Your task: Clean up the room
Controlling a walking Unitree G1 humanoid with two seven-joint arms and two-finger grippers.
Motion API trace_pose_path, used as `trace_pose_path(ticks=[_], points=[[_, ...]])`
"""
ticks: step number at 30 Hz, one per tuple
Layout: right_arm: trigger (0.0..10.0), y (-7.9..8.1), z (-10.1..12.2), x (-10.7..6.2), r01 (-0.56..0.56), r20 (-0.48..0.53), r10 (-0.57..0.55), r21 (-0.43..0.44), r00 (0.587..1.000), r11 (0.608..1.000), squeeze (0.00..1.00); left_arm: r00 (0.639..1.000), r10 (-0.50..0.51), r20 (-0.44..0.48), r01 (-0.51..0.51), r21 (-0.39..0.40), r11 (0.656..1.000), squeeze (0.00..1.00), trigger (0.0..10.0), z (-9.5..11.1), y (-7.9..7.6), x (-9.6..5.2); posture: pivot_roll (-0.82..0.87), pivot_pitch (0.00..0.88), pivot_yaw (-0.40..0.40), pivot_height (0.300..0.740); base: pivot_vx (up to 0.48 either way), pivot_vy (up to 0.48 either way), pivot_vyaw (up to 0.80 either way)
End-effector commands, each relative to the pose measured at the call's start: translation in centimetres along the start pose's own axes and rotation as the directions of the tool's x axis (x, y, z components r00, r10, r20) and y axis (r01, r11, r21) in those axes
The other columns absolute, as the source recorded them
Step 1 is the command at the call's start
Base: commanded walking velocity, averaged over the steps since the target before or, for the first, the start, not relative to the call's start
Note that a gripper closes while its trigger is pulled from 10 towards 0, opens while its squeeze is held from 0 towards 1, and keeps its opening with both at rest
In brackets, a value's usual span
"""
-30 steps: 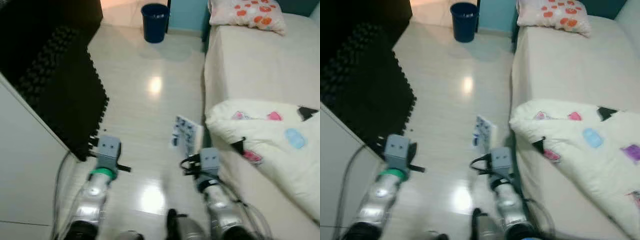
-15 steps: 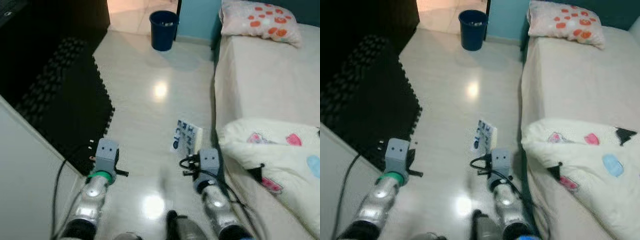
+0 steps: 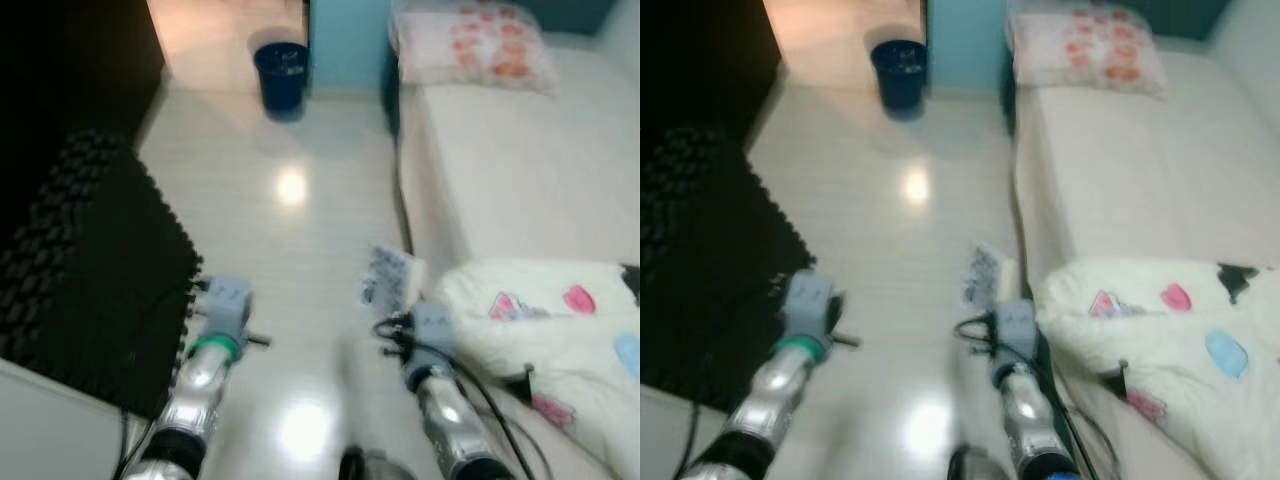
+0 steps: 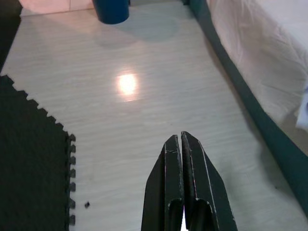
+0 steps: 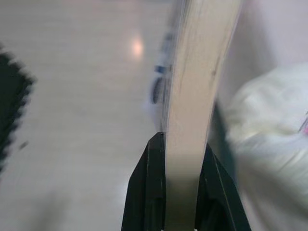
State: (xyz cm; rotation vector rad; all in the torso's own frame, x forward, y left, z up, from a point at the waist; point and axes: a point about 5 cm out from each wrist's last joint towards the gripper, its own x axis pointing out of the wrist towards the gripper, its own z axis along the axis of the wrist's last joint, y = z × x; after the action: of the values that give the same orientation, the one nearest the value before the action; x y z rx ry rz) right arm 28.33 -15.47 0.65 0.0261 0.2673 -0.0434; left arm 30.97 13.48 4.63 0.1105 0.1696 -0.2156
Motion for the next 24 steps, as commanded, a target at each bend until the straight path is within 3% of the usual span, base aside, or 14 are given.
trace_pose_path(ticks=[1, 12, 24], points=[[10.0, 1.22, 0.1, -0.19, -0.029, 0.029, 0.028, 0.019, 0.999, 0.999, 0.0, 0.998, 0.023, -0.061, -0.022, 0.004, 1.0, 0.0, 10.0, -1.55, 0.92, -0.79, 0.01, 0.096, 0.062, 0.74, 0.424, 0.0, 0.0], [10.0, 1.28, -0.04, -0.27, -0.015, 0.029, 0.015, 0.028, 0.999, 0.999, 0.0, 0.998, 0.012, -0.057, -0.011, 0.011, 1.0, 0.0, 10.0, -1.35, 0.97, -0.47, 0.02, 0.1, 0.077, 0.74, 0.422, 0.0, 0.0], [10.0, 1.57, 0.3, 0.1, -0.04, 0.028, 0.04, 0.013, 0.999, 0.999, 0.0, 0.998, 0.046, -0.05, -0.046, 0.011, 0.999, 0.0, 10.0, -1.33, 1.49, -0.5, 0.03, 0.09, 0.039, 0.74, 0.421, 0.0, 0.0]])
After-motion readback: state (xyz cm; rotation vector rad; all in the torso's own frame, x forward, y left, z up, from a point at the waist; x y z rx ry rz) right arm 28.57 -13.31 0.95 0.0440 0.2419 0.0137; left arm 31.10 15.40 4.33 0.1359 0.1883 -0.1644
